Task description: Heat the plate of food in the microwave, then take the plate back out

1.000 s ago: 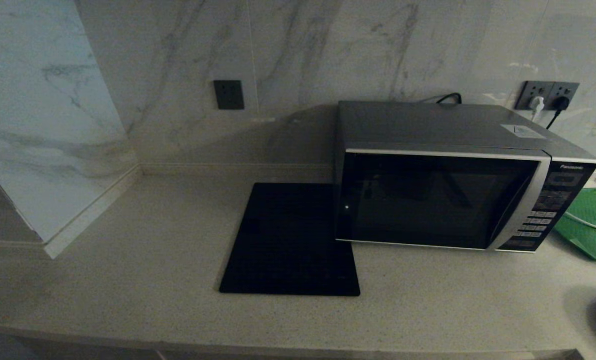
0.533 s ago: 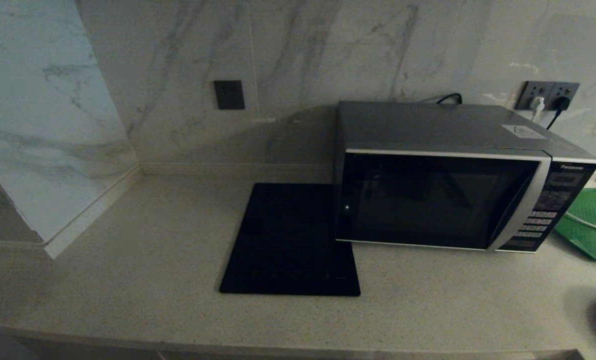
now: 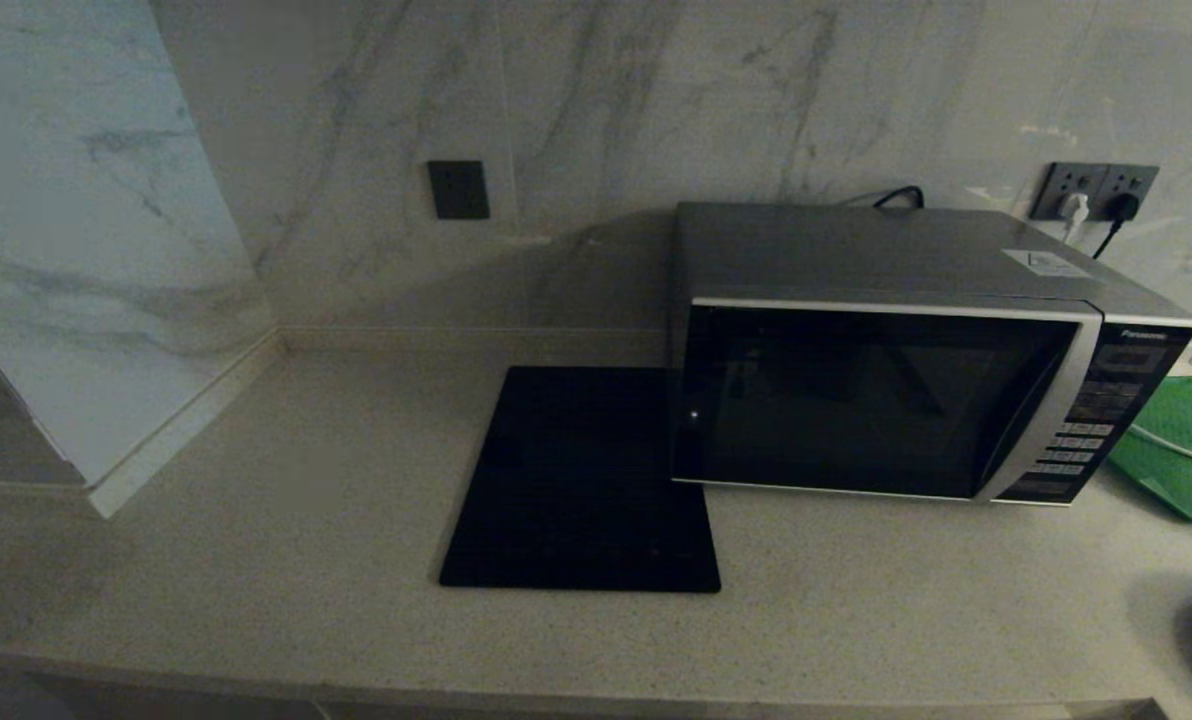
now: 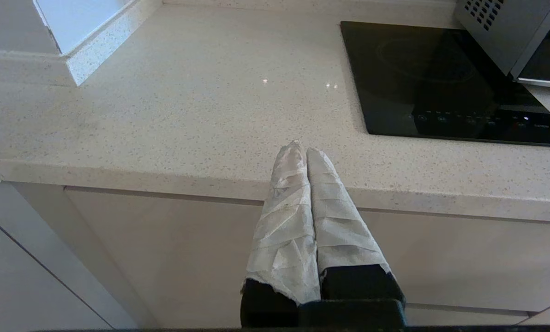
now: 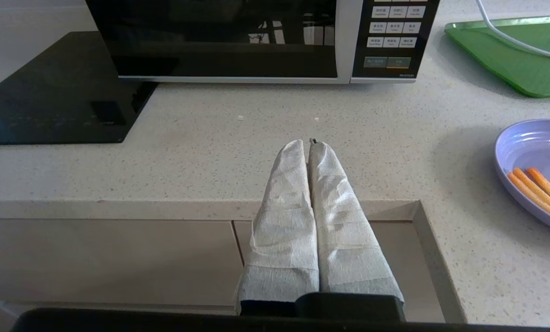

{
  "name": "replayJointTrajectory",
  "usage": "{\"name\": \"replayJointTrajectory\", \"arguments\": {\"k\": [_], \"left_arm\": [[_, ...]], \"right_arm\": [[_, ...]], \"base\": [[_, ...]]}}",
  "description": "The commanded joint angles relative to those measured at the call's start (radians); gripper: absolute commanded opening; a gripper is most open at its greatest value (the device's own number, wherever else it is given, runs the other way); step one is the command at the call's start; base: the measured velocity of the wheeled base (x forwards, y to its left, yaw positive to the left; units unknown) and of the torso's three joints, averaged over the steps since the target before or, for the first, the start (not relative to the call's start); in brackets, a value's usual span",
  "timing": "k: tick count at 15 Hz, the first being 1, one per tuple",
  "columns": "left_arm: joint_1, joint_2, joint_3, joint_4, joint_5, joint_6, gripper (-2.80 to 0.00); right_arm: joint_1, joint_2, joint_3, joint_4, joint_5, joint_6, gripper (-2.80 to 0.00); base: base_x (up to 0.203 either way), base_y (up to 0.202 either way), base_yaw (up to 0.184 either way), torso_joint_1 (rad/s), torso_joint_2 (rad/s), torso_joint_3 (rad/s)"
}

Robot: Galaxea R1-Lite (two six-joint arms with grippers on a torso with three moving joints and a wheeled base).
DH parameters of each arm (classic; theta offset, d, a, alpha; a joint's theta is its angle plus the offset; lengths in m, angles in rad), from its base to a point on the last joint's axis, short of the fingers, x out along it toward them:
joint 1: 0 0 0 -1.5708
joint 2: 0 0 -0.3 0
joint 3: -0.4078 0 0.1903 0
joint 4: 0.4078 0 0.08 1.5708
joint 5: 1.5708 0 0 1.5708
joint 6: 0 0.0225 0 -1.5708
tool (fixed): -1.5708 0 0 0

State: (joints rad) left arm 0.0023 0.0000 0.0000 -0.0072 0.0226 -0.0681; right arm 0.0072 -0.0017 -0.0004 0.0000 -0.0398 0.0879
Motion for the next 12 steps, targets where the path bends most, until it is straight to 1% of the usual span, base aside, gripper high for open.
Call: {"name": "replayJointTrajectory", "arguments": {"k": [1,3,5,6,8,12], "left_arm": [[-0.001,0.000,0.000,0.000,0.000,-0.001,-2.80],[0.000,0.000,0.000,0.000,0.000,-0.001,-2.80],[0.000,0.001,0.000,0.000,0.000,-0.001,-2.80],[0.001,0.000,0.000,0.000,0.000,-0.001,-2.80],[-0.001,0.002,0.000,0.000,0.000,-0.001,-2.80],[0.000,0.001,0.000,0.000,0.000,-0.001,-2.80]], "right_arm": [[-0.001,0.002,0.003,-0.001,0.000,-0.016,-2.80],[-0.001,0.002,0.003,-0.002,0.005,-0.042,-2.80],[0.000,0.002,0.003,-0.002,0.006,-0.048,-2.80],[-0.001,0.002,0.003,-0.001,0.006,-0.041,-2.80],[-0.001,0.002,0.003,-0.001,0.000,0.008,-2.80],[-0.001,0.002,0.003,0.000,-0.002,0.013,-2.80]], "base": [[0.000,0.000,0.000,0.000,0.00,0.000],[0.000,0.000,0.000,0.000,0.00,0.000],[0.000,0.000,0.000,0.000,0.00,0.000],[0.000,0.000,0.000,0.000,0.00,0.000],[0.000,0.000,0.000,0.000,0.00,0.000],[0.000,0.000,0.000,0.000,0.00,0.000]]}}
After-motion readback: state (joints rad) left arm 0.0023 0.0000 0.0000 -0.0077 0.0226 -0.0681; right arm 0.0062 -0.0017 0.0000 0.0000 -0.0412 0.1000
